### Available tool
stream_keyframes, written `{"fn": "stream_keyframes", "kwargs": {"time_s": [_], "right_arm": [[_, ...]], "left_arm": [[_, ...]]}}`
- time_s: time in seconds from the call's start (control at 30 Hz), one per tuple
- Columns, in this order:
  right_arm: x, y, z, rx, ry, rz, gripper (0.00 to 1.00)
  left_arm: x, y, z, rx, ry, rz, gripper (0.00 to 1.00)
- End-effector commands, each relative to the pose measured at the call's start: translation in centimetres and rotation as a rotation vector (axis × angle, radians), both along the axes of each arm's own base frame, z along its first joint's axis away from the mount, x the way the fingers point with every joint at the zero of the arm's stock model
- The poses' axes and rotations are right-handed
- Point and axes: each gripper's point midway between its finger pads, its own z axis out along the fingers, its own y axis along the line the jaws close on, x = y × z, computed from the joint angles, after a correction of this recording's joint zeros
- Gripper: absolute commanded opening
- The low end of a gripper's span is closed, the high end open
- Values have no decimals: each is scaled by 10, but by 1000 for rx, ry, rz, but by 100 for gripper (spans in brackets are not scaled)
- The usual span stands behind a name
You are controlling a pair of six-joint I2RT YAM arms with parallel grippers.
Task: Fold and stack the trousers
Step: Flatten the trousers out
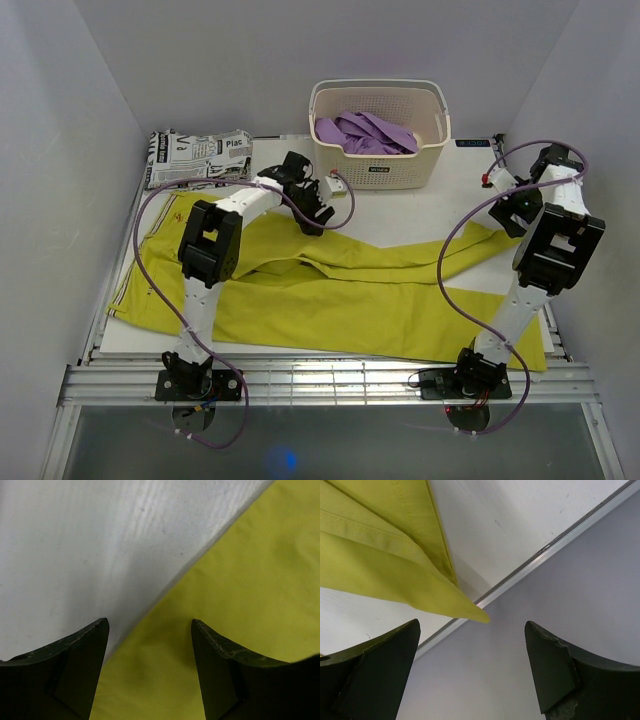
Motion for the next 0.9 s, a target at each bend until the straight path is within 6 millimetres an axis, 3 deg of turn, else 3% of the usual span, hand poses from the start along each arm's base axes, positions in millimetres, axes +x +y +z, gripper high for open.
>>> {"fn": "stream_keyframes", "kwargs": {"time_s": [0.0, 0.07, 0.17, 0.2, 0.27, 0.33, 0.37, 0.5, 0.53, 0.7, 0.73, 0.77, 0.87], "right_arm": [[1, -7, -3, 4, 23, -5, 90], [4, -9, -2, 1, 19, -4, 90], [7, -9, 0, 6, 19, -4, 90], [6, -8, 1, 10, 22, -2, 90], [6, -7, 3, 11, 18, -1, 90], [6, -5, 4, 21, 13, 6, 90], [6, -5, 7, 23, 7, 7, 90], [3, 2, 11, 42, 0, 35, 91], [4, 3, 11, 46, -5, 51, 92], [5, 9, 16, 72, -23, 66, 92], [7, 12, 17, 85, -33, 70, 93], [6, 13, 18, 95, -32, 75, 93], [11, 24, 25, 147, -67, 105, 95]], "left_arm": [[-20, -7, -2, 36, 18, -122, 77], [-28, -3, -20, 79, 51, -143, 76], [-38, 6, -38, 142, 67, -178, 65], [-40, 8, -42, 158, 66, -189, 49], [-45, 14, -48, 182, 66, -205, 32], [-45, 19, -45, 200, 49, -204, 3], [-40, 20, -40, 198, 23, -197, 0], [-31, 28, -8, 138, -71, -142, 0], [-29, 27, 13, 90, -100, -134, 0], [-16, 42, 61, 10, -209, -73, 0], [-21, 46, 60, 10, -214, -73, 0], [-18, 48, 81, -11, -285, -71, 0], [-29, 54, 99, -22, -384, -99, 0]]}}
